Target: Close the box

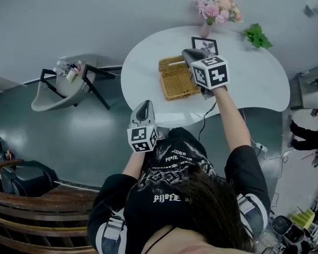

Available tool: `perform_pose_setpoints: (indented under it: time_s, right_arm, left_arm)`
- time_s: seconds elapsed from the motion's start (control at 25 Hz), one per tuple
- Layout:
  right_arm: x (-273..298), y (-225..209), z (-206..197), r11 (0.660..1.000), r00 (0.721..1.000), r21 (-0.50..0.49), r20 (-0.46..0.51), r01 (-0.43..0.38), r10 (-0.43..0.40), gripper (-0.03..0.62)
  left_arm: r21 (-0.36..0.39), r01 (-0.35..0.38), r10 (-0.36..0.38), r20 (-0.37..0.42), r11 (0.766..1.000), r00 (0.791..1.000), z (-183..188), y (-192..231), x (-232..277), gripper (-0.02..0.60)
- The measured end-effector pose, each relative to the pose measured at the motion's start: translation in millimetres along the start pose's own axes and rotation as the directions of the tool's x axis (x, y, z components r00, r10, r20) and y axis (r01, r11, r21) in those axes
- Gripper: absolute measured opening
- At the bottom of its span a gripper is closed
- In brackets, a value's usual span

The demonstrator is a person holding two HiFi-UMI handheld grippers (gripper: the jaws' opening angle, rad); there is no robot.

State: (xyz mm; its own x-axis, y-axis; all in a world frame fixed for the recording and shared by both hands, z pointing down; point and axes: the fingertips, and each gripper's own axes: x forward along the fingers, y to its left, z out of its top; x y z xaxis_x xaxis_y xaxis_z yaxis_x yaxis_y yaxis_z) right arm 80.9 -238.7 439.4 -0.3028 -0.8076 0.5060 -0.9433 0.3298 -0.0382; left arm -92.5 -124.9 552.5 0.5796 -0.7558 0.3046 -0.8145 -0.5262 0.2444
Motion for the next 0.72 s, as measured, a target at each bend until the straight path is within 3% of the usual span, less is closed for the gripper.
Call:
perform_pose_setpoints:
  time_s: [0.72]
  right_arm:
    - [-33.8,17.3,-34.0,1.0,1.0,0.012,0.002,-0.023,0.023,0.035]
  left_arm:
    - [0.011,0.057,-0.057,0.018,0.998,0.998,5.4,-24.1,5.6,0.029]
